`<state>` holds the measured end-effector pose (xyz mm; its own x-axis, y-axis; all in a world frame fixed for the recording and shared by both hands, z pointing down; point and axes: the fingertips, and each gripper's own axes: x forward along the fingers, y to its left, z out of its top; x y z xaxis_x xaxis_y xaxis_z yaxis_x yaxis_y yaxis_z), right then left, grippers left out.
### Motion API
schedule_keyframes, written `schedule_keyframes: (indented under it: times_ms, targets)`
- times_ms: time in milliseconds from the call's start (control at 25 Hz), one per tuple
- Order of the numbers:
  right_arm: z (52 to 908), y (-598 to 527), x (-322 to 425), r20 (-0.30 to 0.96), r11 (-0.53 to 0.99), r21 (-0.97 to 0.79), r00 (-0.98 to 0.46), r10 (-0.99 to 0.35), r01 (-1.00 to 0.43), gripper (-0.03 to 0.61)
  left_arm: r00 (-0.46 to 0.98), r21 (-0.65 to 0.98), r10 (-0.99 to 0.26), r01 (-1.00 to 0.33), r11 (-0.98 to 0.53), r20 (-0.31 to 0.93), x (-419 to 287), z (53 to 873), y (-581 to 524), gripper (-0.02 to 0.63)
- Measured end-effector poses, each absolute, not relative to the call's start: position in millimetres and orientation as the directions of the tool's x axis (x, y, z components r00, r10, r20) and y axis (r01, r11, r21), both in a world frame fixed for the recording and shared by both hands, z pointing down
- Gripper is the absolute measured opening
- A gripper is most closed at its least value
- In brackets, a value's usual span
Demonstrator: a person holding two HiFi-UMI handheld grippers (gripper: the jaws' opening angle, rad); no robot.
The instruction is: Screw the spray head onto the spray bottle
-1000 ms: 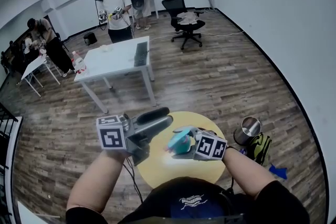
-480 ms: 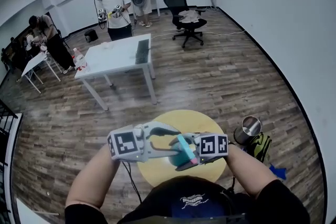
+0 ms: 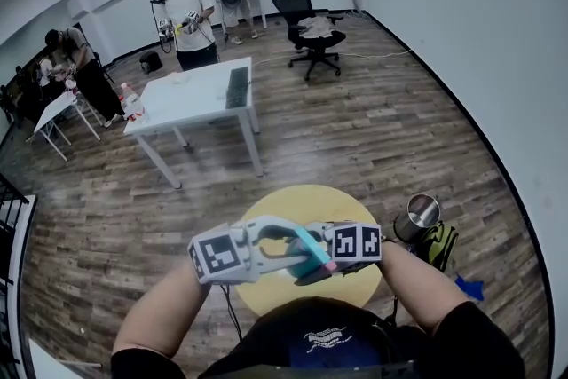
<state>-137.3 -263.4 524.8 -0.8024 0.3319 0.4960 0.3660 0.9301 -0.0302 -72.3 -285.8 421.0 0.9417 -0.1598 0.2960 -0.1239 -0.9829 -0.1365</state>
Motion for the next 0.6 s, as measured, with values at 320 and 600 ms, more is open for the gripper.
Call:
schedule_keyframes:
  times_ms: [320, 600]
  targets:
    - [519, -296, -141, 0.479, 0.986, -0.008, -0.865, 0.149, 0.166, 0.422, 0.924, 0.207, -0.374, -0.384, -0.900, 0.085, -83, 410, -318, 0.172]
    - [505, -336, -144, 0.447, 0.998, 0.013, -0.893, -0.055, -0.055, 0.422, 0.815, 0.161, -0.579, -0.571, -0.805, -0.003, -86, 396, -343, 0.173]
